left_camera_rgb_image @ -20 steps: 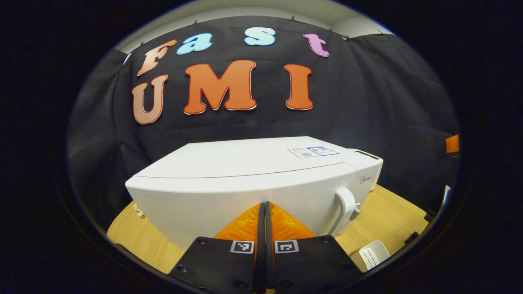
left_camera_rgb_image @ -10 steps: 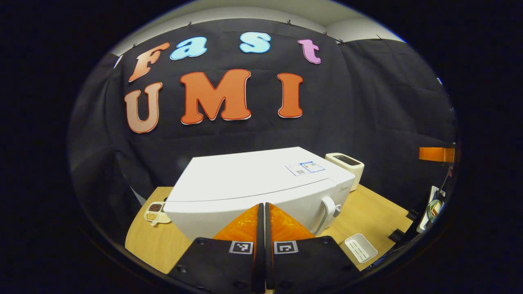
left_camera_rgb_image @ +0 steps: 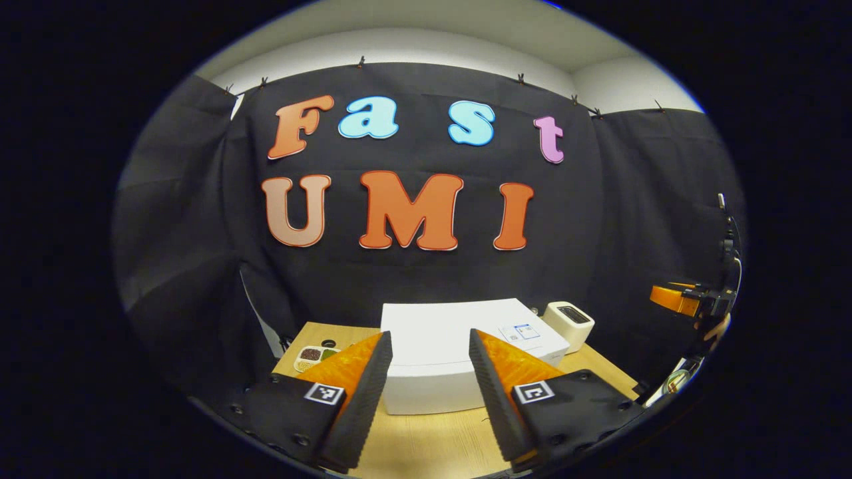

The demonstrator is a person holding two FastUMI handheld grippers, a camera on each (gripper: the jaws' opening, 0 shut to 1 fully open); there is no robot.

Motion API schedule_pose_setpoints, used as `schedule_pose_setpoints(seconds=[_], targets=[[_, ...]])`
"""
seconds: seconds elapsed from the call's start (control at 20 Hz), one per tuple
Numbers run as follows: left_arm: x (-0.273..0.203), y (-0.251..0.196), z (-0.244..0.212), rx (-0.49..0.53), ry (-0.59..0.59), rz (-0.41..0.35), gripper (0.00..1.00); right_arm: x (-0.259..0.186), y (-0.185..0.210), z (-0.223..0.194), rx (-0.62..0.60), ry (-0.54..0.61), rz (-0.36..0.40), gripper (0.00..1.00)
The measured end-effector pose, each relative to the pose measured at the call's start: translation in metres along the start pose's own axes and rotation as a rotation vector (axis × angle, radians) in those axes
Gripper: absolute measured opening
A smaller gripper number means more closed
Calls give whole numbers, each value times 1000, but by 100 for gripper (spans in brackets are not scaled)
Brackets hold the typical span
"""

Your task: Open the microwave oven with the left hand, put the food in, and close the microwave oven.

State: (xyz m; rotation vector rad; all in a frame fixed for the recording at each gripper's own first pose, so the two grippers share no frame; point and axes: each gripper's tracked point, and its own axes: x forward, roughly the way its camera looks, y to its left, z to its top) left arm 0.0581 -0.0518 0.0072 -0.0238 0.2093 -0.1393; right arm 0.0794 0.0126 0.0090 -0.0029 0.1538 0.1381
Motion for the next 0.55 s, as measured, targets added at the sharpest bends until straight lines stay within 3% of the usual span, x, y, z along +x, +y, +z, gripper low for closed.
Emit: schedule_pose_setpoints(seconds=[0.05,0.1,0.2,0.55], targets=[[-10,9,8,-5,-7,21,90,-3,3,8,5,-2,9,95],[-17,16,18,-14,-19,39,89,-5,6,15,11,-8,18,95],[-33,32,36,-14,-55,83,100,-12,6,28,17,-27,26,95],[-66,61,80,7,-176,208,100,-27,-8,41,-4,-47,8,95]])
